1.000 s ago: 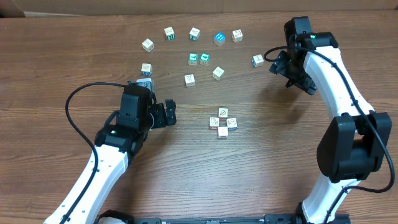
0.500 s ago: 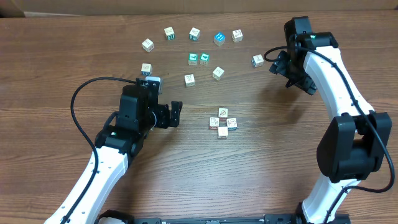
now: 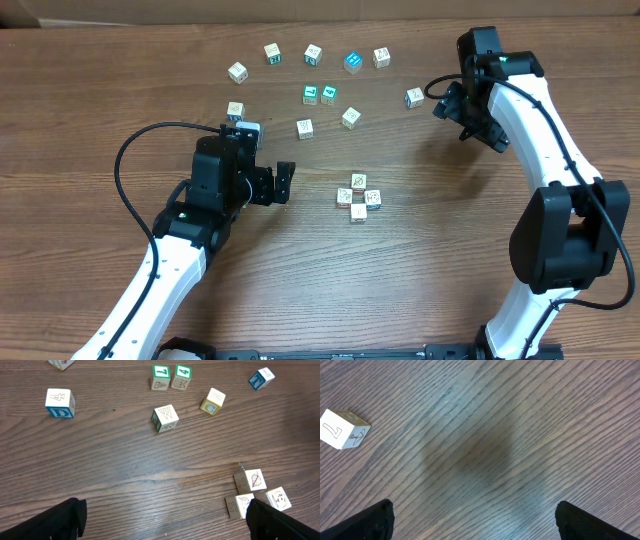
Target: Form a circle
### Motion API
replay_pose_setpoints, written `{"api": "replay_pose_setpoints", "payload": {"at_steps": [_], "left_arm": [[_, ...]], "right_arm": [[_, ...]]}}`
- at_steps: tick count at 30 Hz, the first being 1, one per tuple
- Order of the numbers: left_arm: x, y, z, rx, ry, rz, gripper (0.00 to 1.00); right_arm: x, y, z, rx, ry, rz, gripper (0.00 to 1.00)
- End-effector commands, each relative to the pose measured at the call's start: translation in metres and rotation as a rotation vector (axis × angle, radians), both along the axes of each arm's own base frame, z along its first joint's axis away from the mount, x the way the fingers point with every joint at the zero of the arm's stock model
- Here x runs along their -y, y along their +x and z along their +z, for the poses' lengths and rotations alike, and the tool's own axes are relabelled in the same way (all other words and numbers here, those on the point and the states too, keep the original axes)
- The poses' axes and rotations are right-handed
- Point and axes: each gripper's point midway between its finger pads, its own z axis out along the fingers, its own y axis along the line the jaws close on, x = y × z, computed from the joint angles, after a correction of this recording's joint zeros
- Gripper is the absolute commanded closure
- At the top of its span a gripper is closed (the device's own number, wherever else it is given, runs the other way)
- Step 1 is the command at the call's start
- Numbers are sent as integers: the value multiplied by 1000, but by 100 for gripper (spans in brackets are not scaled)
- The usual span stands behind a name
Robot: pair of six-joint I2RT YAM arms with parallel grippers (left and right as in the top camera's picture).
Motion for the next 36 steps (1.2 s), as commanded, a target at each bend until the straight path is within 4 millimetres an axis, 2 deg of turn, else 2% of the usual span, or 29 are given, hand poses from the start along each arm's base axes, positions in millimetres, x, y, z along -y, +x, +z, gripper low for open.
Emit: {"api": "replay_pose_setpoints", "payload": {"at_steps": [1,10,19,27,36], "left_arm": [[1,-3,5,24,3,-23,0],[2,0,5,71,-10,-23,0],[-3,-20,-19,160,-36,-20,0],[-5,-25,-8,284,-70,-20,1],[1,-16,23,409,-117,-34,0]], "right_arm": [[0,5,18,52,-1,-3,0],[0,5,18,52,-1,-3,0],[0,5,18,52,-1,-3,0],[0,5,18,52,-1,-3,0],[0,5,18,52,-1,-3,0]]}}
